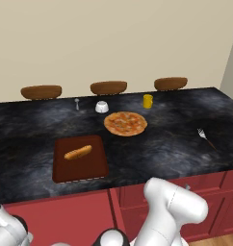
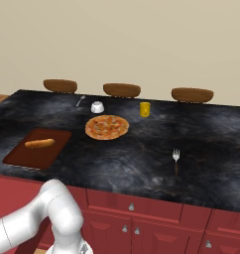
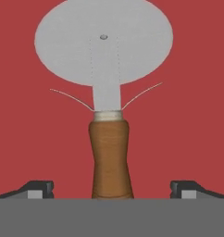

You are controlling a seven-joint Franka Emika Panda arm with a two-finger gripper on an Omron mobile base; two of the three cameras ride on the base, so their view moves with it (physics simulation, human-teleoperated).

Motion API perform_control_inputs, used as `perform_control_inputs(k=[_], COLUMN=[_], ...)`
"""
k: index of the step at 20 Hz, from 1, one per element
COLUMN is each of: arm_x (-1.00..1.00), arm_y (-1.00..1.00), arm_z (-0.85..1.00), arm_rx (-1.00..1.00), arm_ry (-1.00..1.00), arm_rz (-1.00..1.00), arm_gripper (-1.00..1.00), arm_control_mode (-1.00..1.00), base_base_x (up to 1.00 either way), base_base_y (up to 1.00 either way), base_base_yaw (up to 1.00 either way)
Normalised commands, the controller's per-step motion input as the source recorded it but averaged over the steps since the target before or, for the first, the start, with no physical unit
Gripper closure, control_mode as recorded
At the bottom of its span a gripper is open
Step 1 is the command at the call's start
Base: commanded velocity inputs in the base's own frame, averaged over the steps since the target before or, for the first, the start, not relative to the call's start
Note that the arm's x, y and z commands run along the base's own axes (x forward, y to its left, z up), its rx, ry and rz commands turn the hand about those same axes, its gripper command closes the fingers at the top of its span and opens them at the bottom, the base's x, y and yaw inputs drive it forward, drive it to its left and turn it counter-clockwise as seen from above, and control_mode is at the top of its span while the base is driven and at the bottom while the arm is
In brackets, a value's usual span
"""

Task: Take the pizza cutter from the drawer on the left and place it on the dining counter for cutting.

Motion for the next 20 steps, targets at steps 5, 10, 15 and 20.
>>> perform_control_inputs(k=[5,10,15,20], arm_x=[0.0,0.0,0.0,0.0], arm_y=[0.0,0.0,0.0,0.0], arm_z=[-0.14,-0.14,-0.19,-0.21], arm_rx=[0.0,0.0,0.0,0.0], arm_ry=[0.0,0.0,0.0,0.0], arm_rz=[0.0,0.0,0.0,0.0], arm_gripper=[-1.0,-1.0,-1.0,-1.0], arm_control_mode=[-1.0,-1.0,-1.0,-1.0], base_base_x=[0.0,0.0,0.0,0.0], base_base_y=[0.0,0.0,0.0,0.0], base_base_yaw=[0.0,0.0,0.0,0.0])
